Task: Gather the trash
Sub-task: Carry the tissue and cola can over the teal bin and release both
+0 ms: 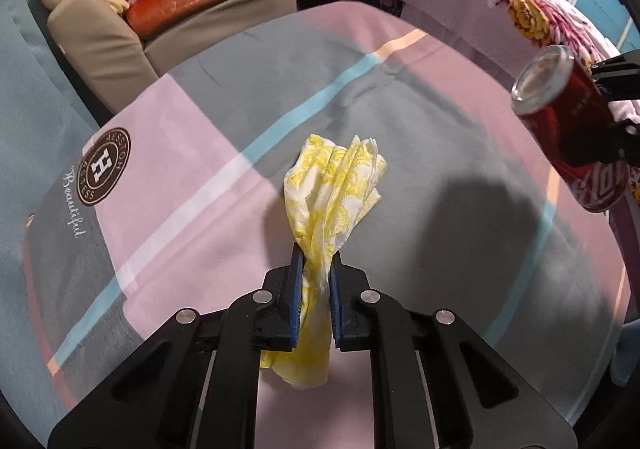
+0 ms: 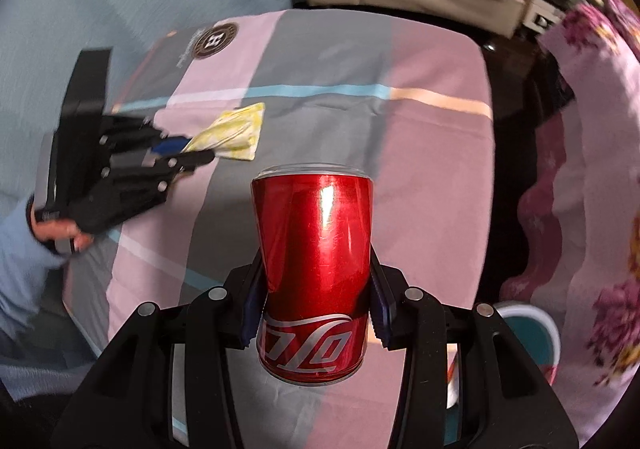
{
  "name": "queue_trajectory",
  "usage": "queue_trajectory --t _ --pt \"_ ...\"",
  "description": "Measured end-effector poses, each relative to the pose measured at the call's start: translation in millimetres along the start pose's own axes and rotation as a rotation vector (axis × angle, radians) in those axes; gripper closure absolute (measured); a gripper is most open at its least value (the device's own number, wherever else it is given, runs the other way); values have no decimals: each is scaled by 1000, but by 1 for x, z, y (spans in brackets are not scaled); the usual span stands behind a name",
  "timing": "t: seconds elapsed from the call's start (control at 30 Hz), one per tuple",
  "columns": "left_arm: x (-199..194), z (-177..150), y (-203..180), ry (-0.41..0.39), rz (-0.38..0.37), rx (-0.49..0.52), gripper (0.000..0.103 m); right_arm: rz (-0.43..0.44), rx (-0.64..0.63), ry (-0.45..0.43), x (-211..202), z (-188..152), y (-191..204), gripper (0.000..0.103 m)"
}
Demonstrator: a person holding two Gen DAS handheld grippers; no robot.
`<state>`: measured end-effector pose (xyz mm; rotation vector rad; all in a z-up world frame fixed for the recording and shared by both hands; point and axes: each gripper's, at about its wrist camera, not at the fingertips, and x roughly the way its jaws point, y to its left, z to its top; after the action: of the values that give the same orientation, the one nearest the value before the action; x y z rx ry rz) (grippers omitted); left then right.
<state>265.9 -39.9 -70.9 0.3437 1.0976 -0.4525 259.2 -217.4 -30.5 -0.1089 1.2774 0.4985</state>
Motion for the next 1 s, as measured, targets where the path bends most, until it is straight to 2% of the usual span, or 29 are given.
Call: queue_trajectory --t 0.2,0.37,0.7,1.0 --pt "-32 1 -37 -45 30 -4 91 18 125 -64 -25 -34 -20 61" --pt "-57 1 -76 -84 14 24 91 21 205 -110 -47 -67 -30 61" --pt "-83 4 -161 -121 -63 51 91 11 372 -262 -102 -145 -63 61" --pt "-89 12 -227 -129 -148 62 91 -32 464 -337 -134 -202 -95 61"
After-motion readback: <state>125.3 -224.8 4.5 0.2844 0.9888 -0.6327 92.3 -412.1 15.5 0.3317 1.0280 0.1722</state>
